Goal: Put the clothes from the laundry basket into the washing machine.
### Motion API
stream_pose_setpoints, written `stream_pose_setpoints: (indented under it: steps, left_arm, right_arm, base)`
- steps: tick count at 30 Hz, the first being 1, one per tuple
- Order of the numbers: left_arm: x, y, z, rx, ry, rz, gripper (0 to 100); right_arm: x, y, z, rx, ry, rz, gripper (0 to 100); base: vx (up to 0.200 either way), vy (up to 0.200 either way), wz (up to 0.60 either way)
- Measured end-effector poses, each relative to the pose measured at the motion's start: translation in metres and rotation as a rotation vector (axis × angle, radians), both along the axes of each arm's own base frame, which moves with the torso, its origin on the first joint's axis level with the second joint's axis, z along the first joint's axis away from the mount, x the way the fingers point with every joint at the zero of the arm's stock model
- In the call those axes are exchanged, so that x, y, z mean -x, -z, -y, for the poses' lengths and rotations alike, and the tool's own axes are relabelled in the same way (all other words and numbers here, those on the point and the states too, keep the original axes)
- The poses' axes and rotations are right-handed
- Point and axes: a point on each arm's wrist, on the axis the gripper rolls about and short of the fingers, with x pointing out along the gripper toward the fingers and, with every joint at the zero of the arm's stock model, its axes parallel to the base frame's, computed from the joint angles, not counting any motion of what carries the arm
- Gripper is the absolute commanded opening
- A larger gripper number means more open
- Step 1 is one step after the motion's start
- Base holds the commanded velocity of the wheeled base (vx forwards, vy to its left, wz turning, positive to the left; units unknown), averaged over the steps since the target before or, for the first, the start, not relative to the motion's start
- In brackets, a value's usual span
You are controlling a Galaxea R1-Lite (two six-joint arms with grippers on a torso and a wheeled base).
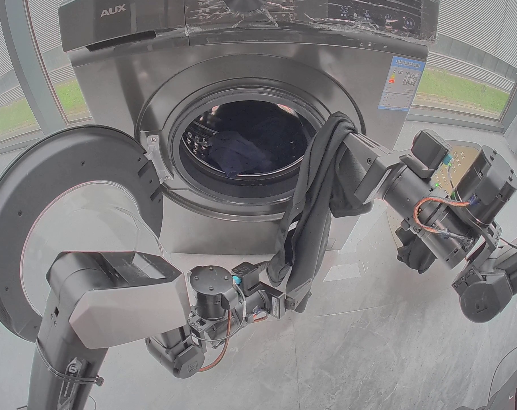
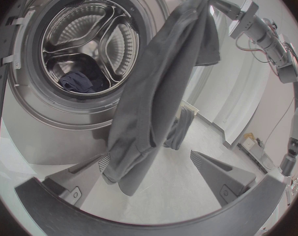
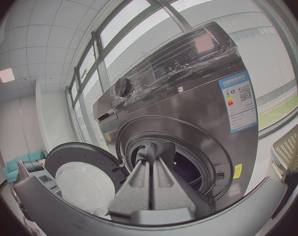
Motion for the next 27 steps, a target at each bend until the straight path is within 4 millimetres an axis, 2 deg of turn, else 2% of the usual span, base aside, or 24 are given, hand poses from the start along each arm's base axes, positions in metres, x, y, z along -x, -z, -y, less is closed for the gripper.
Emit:
stream_pose_setpoints:
  steps: [15, 27]
  left_arm:
    - [-0.030, 0.015, -0.012, 0.012, -0.117, 0.009, 100]
    - [-0.032, 0.026, -0.003, 0.012, -0.102, 0.008, 100]
  right_arm:
    - [0.000, 0.002, -0.001, 0.000, -0.006, -0.008, 0]
    - [0.001, 0.003, -0.002, 0.000, -0.008, -0.012, 0]
  base:
    - [0.000, 0.000, 0.00]
    - [0.000, 0.000, 0.00]
